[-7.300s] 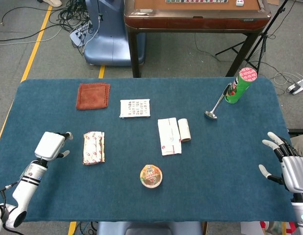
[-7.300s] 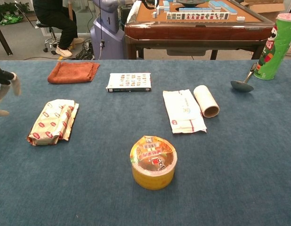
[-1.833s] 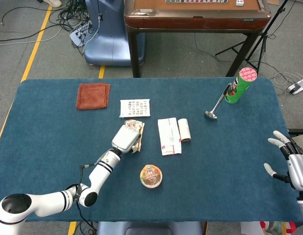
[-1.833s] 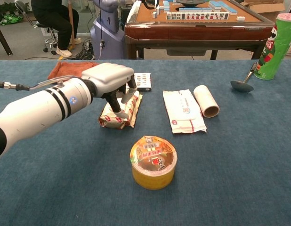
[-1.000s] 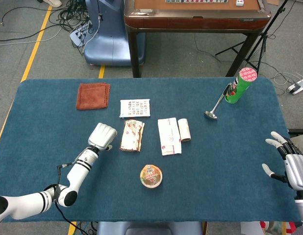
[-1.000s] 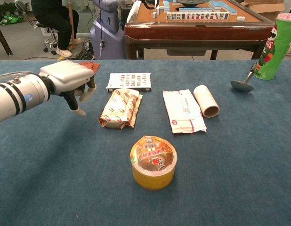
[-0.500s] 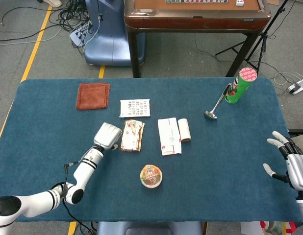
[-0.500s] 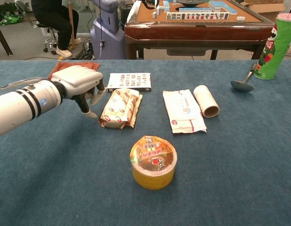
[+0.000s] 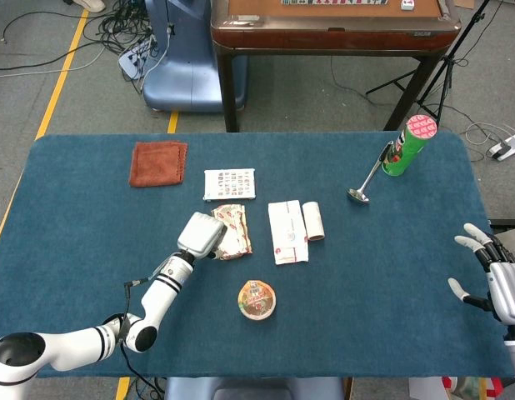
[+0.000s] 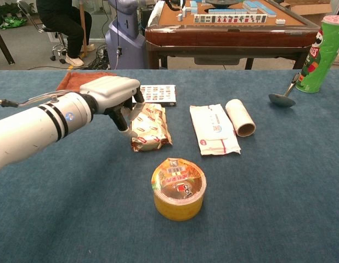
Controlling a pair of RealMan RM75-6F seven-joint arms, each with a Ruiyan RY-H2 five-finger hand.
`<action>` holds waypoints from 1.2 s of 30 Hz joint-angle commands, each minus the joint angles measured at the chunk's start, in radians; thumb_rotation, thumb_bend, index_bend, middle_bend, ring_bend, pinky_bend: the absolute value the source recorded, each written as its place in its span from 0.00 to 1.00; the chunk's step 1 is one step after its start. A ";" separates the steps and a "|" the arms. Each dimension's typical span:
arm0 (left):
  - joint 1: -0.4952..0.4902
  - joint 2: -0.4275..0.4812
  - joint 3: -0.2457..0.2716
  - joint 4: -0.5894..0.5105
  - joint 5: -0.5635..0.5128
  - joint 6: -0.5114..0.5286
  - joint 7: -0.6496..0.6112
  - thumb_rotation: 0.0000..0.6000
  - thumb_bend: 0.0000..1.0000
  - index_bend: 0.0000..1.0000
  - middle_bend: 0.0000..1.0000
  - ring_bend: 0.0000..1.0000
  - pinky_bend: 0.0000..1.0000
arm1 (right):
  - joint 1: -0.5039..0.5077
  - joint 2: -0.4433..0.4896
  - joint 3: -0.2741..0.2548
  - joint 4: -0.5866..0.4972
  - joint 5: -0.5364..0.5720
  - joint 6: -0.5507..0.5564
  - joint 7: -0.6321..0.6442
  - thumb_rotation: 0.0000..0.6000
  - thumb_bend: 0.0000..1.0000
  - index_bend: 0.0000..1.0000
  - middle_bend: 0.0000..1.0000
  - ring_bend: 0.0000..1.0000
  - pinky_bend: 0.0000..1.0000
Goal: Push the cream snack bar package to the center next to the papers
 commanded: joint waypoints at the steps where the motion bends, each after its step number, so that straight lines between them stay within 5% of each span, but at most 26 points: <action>1: 0.033 0.051 0.010 -0.077 0.005 0.046 0.022 1.00 0.00 0.94 1.00 1.00 1.00 | -0.001 0.001 0.000 0.000 -0.001 0.001 0.003 1.00 0.25 0.24 0.11 0.08 0.24; 8: 0.139 0.245 0.046 -0.372 -0.118 0.166 0.210 1.00 0.00 0.83 1.00 0.94 1.00 | 0.003 -0.003 -0.004 -0.002 -0.005 -0.007 -0.011 1.00 0.25 0.24 0.11 0.08 0.24; 13: 0.237 0.354 0.085 -0.516 -0.113 0.301 0.219 1.00 0.00 0.46 0.98 0.88 1.00 | 0.009 -0.004 -0.008 -0.010 0.001 -0.025 -0.035 1.00 0.25 0.24 0.11 0.08 0.24; 16: 0.297 0.394 0.121 -0.552 -0.068 0.386 0.218 1.00 0.00 0.37 0.89 0.81 1.00 | 0.014 0.002 -0.015 -0.020 -0.005 -0.040 -0.031 1.00 0.25 0.24 0.11 0.08 0.24; 21: 0.393 0.435 0.160 -0.619 -0.057 0.520 0.250 1.00 0.14 0.24 0.61 0.59 0.93 | 0.020 0.007 -0.025 -0.030 -0.011 -0.057 -0.042 1.00 0.25 0.24 0.12 0.08 0.24; 27: 0.477 0.493 0.219 -0.700 -0.041 0.595 0.289 1.00 0.24 0.19 0.32 0.31 0.62 | 0.025 0.011 -0.034 -0.041 -0.002 -0.080 -0.078 1.00 0.25 0.24 0.13 0.08 0.24; 36: 0.615 0.548 0.312 -0.711 0.076 0.701 0.235 1.00 0.27 0.28 0.24 0.23 0.45 | 0.015 0.026 -0.035 -0.059 0.006 -0.065 -0.101 1.00 0.25 0.24 0.14 0.08 0.24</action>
